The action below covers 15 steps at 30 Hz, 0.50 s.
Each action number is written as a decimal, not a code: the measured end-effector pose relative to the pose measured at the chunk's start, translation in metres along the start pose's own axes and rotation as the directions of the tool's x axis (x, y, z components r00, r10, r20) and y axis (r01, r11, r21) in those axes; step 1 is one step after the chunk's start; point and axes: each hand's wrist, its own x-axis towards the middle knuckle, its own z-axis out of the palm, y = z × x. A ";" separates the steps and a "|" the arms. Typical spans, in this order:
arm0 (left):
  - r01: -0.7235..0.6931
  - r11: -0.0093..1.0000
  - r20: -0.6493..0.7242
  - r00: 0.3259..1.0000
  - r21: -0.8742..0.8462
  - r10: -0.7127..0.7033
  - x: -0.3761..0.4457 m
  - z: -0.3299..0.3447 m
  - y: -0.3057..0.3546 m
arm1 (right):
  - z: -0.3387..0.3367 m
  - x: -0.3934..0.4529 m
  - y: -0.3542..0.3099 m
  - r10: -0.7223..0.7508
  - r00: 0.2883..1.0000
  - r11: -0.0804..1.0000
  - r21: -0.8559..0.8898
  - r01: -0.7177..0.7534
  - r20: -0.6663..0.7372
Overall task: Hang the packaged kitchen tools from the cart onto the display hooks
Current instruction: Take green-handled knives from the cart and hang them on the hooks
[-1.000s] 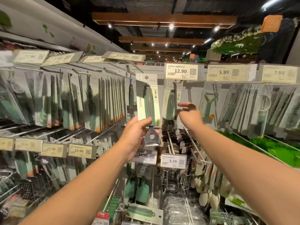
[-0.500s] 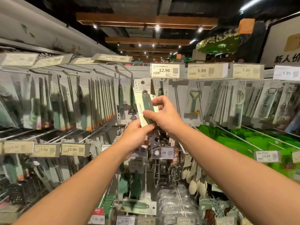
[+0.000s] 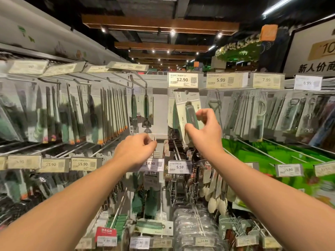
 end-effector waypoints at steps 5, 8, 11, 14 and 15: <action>-0.047 0.995 -0.009 0.999 0.091 0.048 0.004 0.006 0.000 | 0.003 0.010 -0.002 0.004 1.000 1.000 0.016 -0.004 0.025; -0.054 0.994 -0.012 0.998 0.095 0.056 0.007 0.010 0.000 | 0.009 0.015 0.000 0.008 1.000 1.000 -0.002 -0.008 -0.017; -0.040 0.994 -0.018 0.999 0.099 0.042 0.013 0.014 -0.004 | 0.016 0.019 0.006 0.052 0.998 0.999 -0.005 -0.052 -0.021; -0.034 0.991 -0.031 0.999 0.129 0.039 0.019 0.016 -0.005 | 0.020 0.027 0.013 0.082 0.996 0.996 -0.028 -0.082 0.014; -0.029 0.990 -0.033 0.999 0.136 0.034 0.020 0.016 -0.004 | 0.020 0.031 0.012 0.089 0.995 0.995 -0.036 -0.088 0.037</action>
